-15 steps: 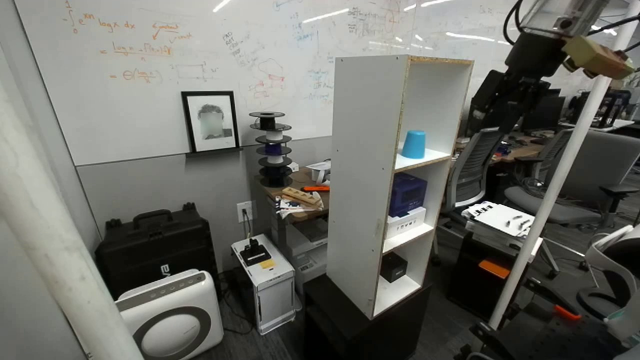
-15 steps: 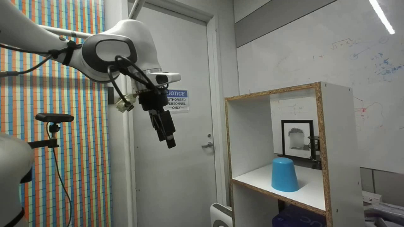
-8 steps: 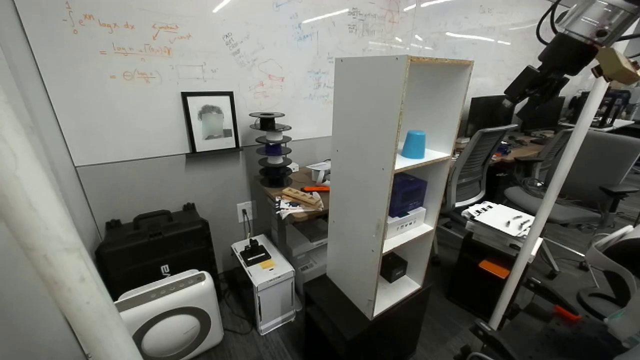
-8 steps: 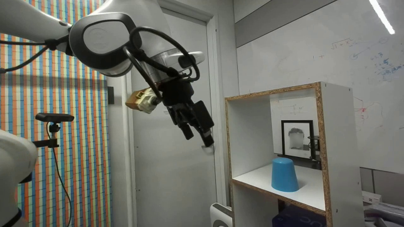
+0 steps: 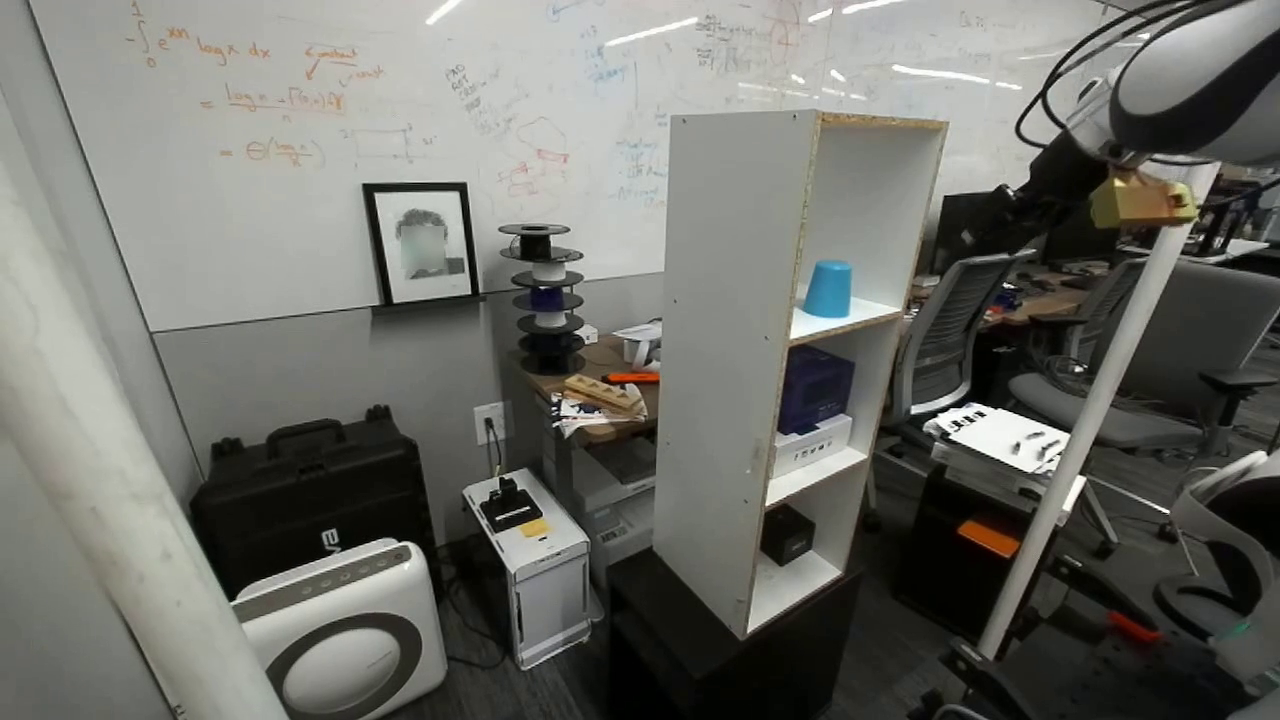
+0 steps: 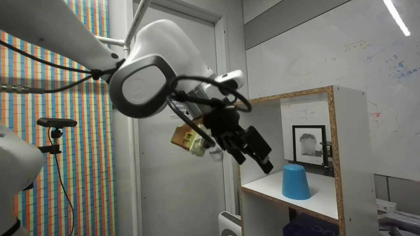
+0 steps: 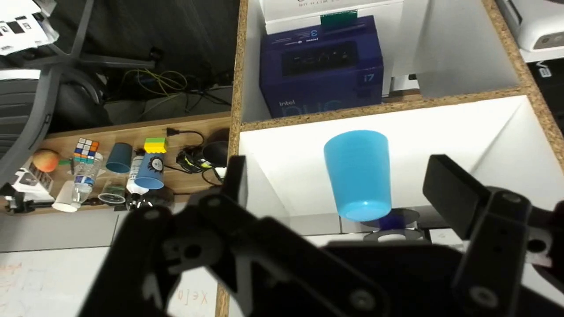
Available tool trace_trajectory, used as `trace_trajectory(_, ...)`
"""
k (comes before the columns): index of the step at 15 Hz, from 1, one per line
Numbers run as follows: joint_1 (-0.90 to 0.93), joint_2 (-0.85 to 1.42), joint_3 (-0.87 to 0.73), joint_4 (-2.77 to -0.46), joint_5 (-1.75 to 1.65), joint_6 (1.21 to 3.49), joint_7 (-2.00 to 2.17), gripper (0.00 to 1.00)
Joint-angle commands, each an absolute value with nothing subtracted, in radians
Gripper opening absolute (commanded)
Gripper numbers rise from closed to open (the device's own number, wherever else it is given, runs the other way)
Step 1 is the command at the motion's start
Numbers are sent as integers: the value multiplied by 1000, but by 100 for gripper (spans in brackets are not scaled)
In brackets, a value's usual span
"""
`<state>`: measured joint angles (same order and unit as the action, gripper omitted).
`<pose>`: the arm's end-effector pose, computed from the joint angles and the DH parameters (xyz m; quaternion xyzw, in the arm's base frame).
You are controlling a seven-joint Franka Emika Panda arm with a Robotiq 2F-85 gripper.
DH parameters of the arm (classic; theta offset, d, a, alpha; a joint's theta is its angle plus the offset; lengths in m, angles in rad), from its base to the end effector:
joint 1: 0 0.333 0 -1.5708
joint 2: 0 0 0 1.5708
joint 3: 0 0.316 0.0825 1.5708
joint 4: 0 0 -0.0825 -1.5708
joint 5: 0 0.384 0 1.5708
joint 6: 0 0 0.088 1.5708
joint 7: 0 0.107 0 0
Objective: Put the blue cup on the top of the shelf
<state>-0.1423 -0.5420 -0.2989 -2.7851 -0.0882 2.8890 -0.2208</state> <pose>0.3609 -0.1634 0.4308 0.9469 -0.0715 0.3097 0.0481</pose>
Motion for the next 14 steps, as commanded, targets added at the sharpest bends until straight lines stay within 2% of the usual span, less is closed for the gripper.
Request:
trace_trajectory(1, -54, -376, -351, -2777, -5, 3051, -243, 100)
trace_trajectory(7, 265, -265, -554, -2742, 139, 3283, -258, 100)
trace_trajectory(11, 472, -287, -733, -2738, 117, 3344, -224, 100)
trace_trajectory(14, 596, -291, -879, -2685, 103, 3254, -228, 100)
